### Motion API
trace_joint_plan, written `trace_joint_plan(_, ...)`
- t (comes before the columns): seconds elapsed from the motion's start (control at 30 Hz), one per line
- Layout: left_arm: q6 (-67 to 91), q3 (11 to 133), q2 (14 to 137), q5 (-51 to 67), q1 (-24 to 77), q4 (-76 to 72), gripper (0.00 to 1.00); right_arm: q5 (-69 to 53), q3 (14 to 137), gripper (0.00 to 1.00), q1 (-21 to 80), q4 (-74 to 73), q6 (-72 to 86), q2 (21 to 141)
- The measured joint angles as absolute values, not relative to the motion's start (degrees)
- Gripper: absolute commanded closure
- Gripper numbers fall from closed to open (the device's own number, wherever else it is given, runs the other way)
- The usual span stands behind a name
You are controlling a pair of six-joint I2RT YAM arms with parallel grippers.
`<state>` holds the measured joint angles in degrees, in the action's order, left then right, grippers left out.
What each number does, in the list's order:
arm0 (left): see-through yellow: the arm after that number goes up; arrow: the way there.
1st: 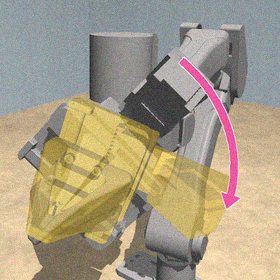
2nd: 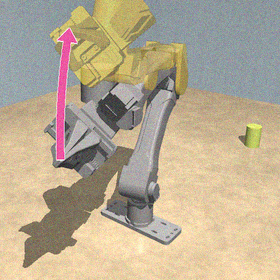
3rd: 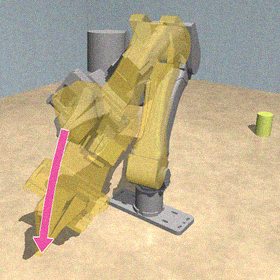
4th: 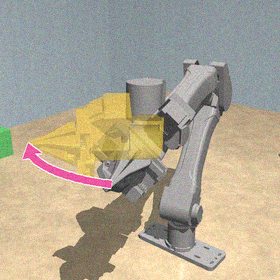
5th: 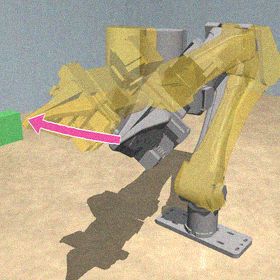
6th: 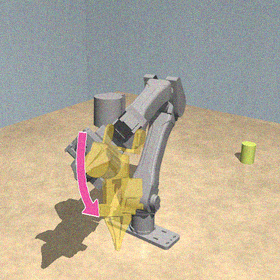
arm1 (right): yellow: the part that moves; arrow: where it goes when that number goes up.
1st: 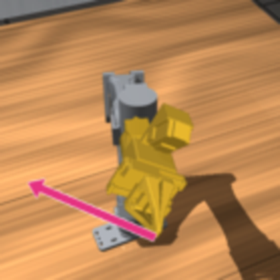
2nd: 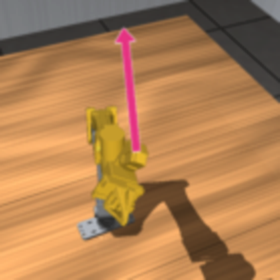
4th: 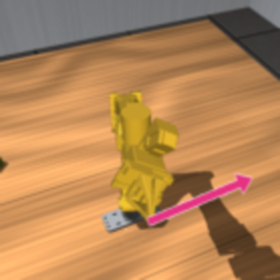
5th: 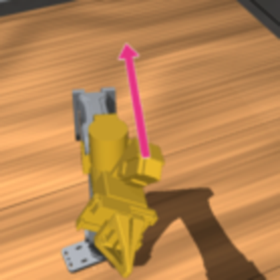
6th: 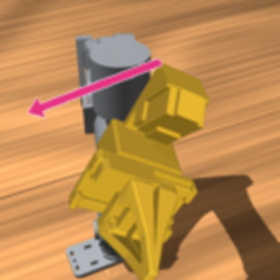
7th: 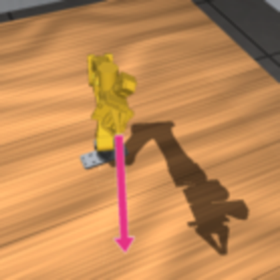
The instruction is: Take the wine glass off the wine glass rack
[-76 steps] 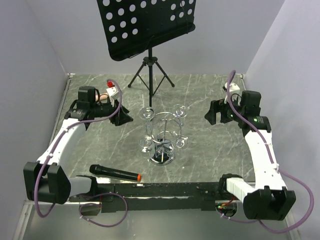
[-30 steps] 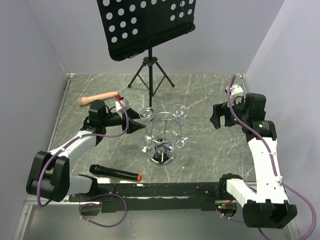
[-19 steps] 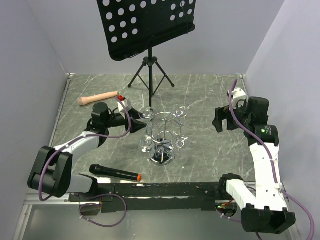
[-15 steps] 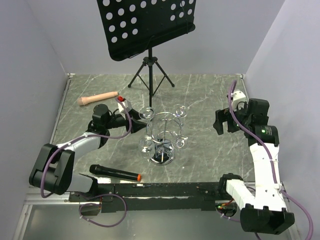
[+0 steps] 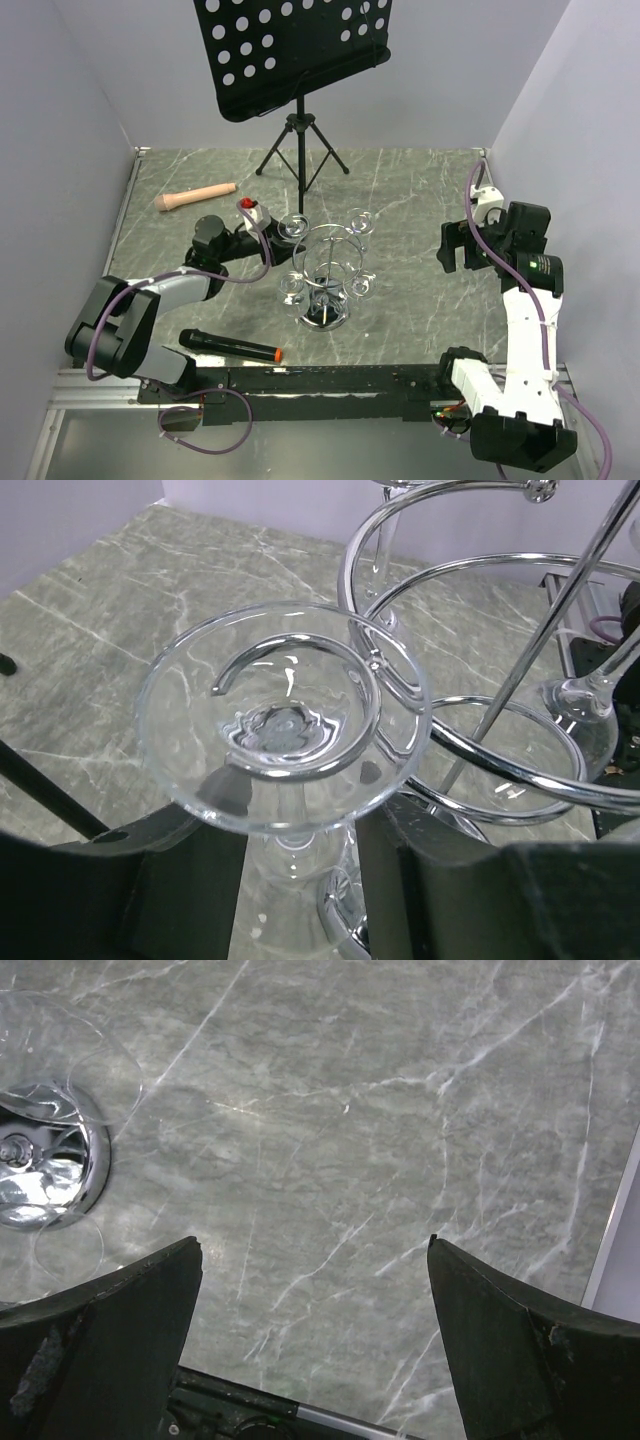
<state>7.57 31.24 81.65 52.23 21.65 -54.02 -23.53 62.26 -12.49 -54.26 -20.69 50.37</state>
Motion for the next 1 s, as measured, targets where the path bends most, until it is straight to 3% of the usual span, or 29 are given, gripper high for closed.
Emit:
trace_joint_plan(0.43, 5.06, 31.20, 83.81, 47.22, 24.27, -55.48, 0.66, -23.66, 62.33, 0.00, -14.22, -55.16, -20.69, 50.89)
trace_joint_plan(0.83, 4.43, 29.69, 84.23, 45.58, 23.79, -56.77, 0.66, -23.88, 62.33, 0.00, -14.61, -55.11, -20.67, 53.01)
trace_joint_plan(1.0, 5.69, 27.97, 84.16, 45.58, 22.90, -58.00, 0.73, -23.86, 62.33, 0.00, -14.63, -55.11, -20.69, 53.32)
